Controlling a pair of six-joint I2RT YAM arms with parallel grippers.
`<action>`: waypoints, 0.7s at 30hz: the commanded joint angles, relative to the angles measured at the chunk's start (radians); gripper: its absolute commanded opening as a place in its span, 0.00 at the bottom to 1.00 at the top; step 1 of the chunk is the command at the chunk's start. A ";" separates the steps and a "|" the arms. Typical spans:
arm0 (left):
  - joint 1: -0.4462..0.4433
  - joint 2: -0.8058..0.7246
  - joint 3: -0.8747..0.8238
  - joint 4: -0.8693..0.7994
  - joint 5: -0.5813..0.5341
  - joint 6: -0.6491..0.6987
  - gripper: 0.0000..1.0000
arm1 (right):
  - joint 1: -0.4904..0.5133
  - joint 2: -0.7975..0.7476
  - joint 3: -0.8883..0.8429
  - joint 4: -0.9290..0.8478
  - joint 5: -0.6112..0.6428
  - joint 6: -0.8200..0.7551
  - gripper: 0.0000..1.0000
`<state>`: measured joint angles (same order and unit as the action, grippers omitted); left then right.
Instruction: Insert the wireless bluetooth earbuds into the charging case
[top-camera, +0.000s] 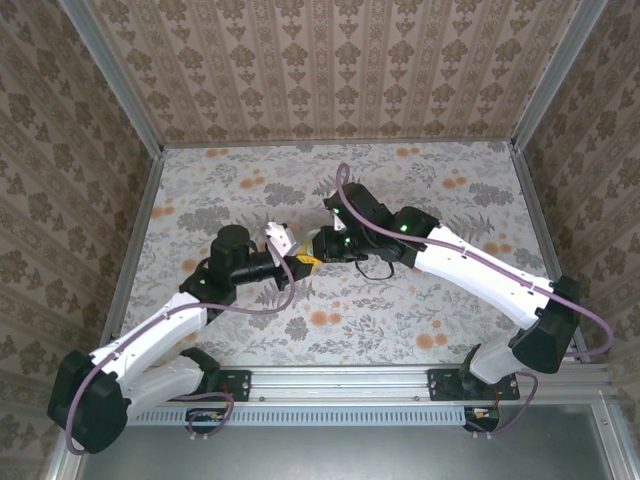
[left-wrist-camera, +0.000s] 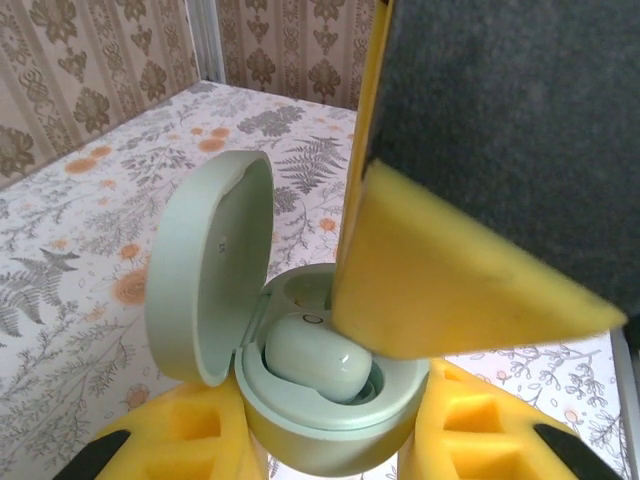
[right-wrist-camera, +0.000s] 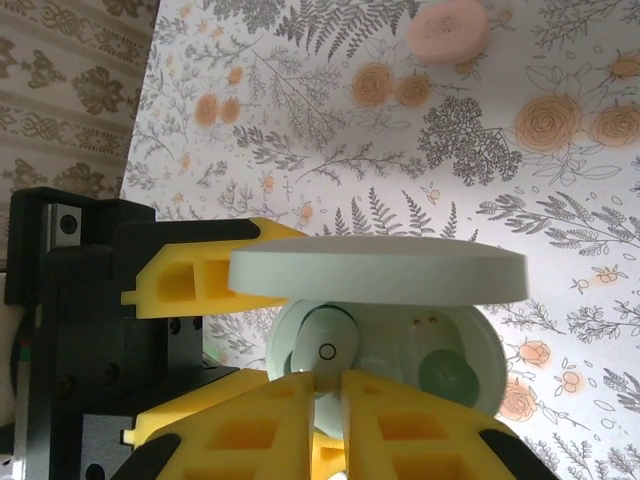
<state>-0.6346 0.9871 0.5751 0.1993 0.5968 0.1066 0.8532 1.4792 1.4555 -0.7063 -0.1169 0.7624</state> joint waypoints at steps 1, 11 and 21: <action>-0.008 -0.024 -0.020 0.080 -0.023 0.022 0.00 | -0.047 -0.104 -0.023 0.016 -0.021 0.026 0.16; -0.017 -0.073 -0.068 0.153 -0.108 0.066 0.00 | -0.322 -0.287 -0.241 -0.101 -0.014 0.017 0.27; -0.022 -0.097 -0.074 0.169 -0.161 0.121 0.00 | -0.611 -0.328 -0.539 -0.096 -0.087 -0.032 0.39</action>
<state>-0.6487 0.9077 0.5041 0.3340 0.4580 0.1867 0.2874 1.1687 0.9642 -0.7868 -0.1619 0.7578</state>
